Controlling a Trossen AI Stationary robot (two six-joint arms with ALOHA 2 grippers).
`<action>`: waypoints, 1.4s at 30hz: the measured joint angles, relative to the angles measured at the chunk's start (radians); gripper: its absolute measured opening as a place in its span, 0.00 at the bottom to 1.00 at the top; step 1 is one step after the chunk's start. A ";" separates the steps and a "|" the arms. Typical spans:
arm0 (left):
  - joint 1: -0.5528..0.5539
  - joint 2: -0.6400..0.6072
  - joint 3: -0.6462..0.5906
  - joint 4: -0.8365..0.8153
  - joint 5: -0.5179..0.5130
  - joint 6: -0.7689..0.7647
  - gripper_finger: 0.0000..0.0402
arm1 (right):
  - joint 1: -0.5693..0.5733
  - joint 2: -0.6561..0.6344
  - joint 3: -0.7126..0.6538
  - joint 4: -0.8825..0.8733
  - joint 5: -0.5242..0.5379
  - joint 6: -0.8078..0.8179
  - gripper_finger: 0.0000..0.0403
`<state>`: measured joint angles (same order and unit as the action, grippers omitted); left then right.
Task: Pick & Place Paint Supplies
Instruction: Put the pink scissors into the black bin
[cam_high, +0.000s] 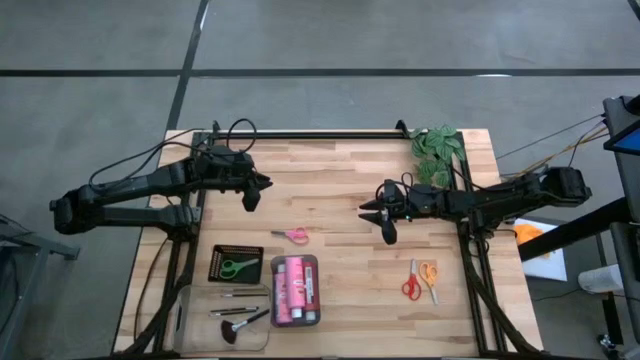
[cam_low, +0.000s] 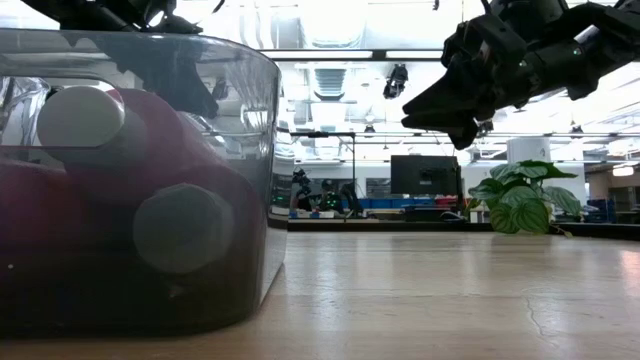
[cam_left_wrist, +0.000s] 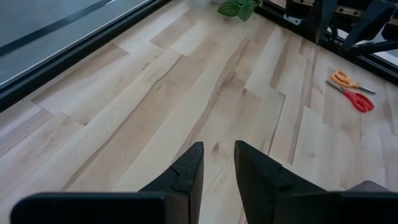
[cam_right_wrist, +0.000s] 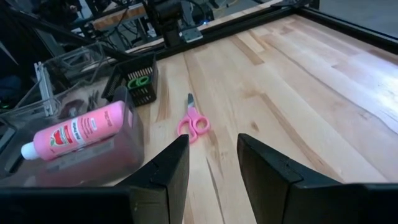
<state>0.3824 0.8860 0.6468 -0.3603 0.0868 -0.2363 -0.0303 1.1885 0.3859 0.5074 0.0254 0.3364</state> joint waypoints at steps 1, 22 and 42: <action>0.000 0.000 0.000 0.000 0.000 0.000 0.23 | 0.000 0.000 0.000 -0.001 0.000 0.000 0.33; 0.000 0.000 0.000 -0.001 0.000 -0.016 0.23 | 0.000 0.001 0.000 -0.003 0.000 0.003 0.33; -0.002 0.209 0.007 0.060 0.310 -0.099 0.23 | 0.000 0.001 0.001 -0.003 0.000 0.003 0.33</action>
<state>0.3809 1.0950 0.6540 -0.3003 0.3973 -0.3356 -0.0307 1.1892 0.3866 0.5049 0.0257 0.3391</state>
